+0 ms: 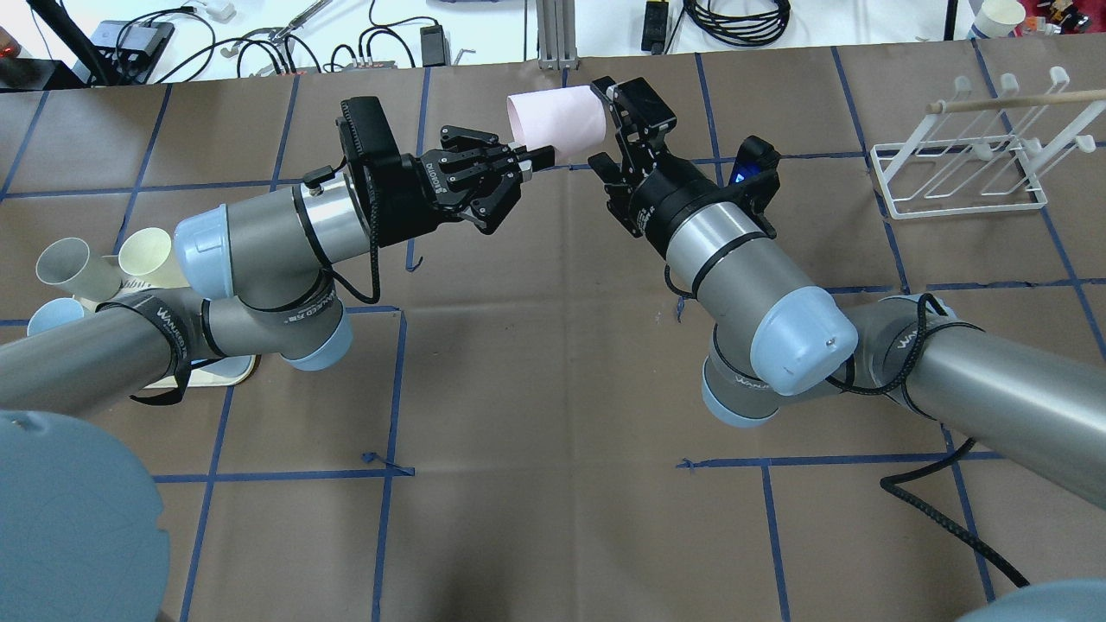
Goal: Transfer IKEA cup to right arm and place on rack
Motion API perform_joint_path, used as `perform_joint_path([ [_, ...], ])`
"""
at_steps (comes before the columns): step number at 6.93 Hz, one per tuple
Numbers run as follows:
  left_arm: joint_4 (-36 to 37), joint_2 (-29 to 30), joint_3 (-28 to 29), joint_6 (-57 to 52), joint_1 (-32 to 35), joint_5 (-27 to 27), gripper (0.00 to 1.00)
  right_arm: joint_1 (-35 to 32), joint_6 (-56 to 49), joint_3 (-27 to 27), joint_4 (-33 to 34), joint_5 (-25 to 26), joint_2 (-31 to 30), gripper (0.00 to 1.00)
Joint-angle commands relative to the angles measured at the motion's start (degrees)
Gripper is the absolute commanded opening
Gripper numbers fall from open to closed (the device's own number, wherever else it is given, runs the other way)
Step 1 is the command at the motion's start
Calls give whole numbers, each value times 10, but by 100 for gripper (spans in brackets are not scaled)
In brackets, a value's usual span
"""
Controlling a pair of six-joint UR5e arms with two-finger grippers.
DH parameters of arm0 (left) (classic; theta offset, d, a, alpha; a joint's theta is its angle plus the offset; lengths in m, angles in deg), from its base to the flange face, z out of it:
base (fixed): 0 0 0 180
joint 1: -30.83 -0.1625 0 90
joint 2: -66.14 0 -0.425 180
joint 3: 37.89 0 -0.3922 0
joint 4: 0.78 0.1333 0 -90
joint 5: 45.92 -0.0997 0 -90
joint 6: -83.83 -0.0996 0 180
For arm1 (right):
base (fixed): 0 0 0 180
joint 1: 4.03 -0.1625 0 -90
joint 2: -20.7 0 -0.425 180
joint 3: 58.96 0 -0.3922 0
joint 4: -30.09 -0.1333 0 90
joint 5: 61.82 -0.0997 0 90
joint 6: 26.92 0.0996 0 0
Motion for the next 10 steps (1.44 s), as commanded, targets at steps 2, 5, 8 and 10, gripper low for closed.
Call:
perform_joint_path([
  [2, 2, 0, 2, 8, 0, 0, 3, -10, -1, 22, -1, 0, 16, 100],
  [5, 2, 1, 3, 8, 1, 0, 3, -10, -1, 35, -1, -4, 21, 100],
  [8, 2, 2, 3, 8, 1, 0, 3, -20, -1, 40, -1, -7, 22, 100],
  [10, 2, 2, 3, 8, 1, 0, 3, -20, -1, 41, -2, -1, 25, 100],
])
